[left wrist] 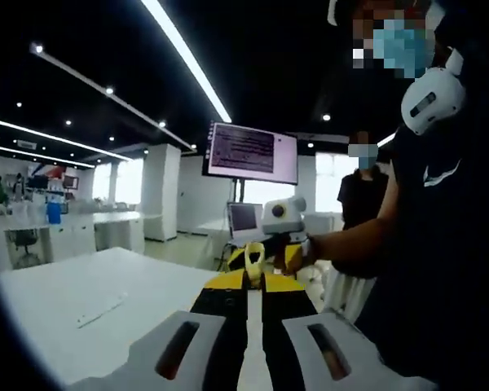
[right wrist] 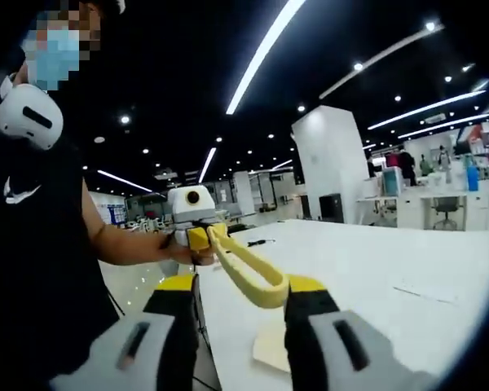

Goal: Place the target food into the container with the food tongs after gripping and lifting it, then release it inside without dropping or visibly crushing the food.

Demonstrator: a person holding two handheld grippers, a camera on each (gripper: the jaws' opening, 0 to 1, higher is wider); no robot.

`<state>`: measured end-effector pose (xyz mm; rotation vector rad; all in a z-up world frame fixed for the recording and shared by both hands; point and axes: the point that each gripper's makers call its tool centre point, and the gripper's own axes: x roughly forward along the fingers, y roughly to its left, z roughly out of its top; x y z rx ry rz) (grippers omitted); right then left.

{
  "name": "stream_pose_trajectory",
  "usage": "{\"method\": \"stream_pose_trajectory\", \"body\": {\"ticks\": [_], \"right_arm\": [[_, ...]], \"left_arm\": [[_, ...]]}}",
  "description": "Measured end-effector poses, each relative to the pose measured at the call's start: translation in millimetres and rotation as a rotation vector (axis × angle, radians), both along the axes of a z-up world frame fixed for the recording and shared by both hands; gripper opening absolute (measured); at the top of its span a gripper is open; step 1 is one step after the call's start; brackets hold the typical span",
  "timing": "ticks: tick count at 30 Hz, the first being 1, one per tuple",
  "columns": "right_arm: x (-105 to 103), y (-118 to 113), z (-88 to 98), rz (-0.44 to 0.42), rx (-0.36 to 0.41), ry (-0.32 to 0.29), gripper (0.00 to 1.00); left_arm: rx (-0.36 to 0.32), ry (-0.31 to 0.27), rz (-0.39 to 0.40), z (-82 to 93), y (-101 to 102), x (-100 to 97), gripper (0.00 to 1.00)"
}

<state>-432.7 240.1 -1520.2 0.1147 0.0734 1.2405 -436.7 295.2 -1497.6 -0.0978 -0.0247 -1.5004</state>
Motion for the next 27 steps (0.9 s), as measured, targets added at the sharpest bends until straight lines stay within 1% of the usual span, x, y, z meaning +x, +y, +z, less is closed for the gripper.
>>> {"method": "stream_pose_trajectory", "body": {"ticks": [2,3,5,7,9,12,17,19,22,24,26,27], "right_arm": [[-2.8,3.8,2.5,0.02,0.012,0.002,0.4],[-2.6,3.9,4.6,0.022,0.029,0.003,0.39],[-8.5,7.8,6.0,0.057,0.047,0.019,0.33],[-10.9,13.0,6.9,0.069,0.049,0.017,0.31],[-15.0,17.8,11.5,0.088,0.066,0.012,0.3],[-18.3,23.8,16.6,0.105,0.071,0.001,0.3],[-23.1,31.3,22.8,0.127,0.079,-0.01,0.28],[-24.0,33.1,27.9,0.132,0.103,-0.013,0.29],[-24.6,34.9,36.5,0.136,0.136,-0.017,0.27],[-24.3,35.6,38.7,0.137,0.142,-0.024,0.24],[-22.9,35.7,42.9,0.132,0.164,-0.018,0.22],[-22.3,35.1,51.1,0.129,0.201,-0.021,0.21]], "left_arm": [[-0.017,0.006,-0.011,4.0,-0.6,-3.1,0.0],[-0.051,0.021,-0.013,9.9,1.0,-3.4,0.0],[-0.062,0.027,-0.021,11.2,2.8,-4.2,0.0],[-0.083,0.044,-0.034,14.1,3.2,-6.4,0.0],[-0.073,0.048,-0.044,11.9,1.5,-8.6,0.0],[-0.069,0.07,-0.073,8.3,-1.7,-13.5,0.0],[-0.106,0.104,-0.102,12.6,-2.5,-16.1,0.0],[-0.109,0.118,-0.121,12.2,-3.2,-18.8,0.0],[-0.101,0.114,-0.117,7.0,-6.9,-19.7,0.0],[-0.158,0.136,-0.119,13.8,-5.7,-19.2,0.0],[-0.167,0.137,-0.116,14.3,-5.5,-18.8,0.0],[-0.182,0.141,-0.117,15.9,-6.0,-19.1,0.0]]}}
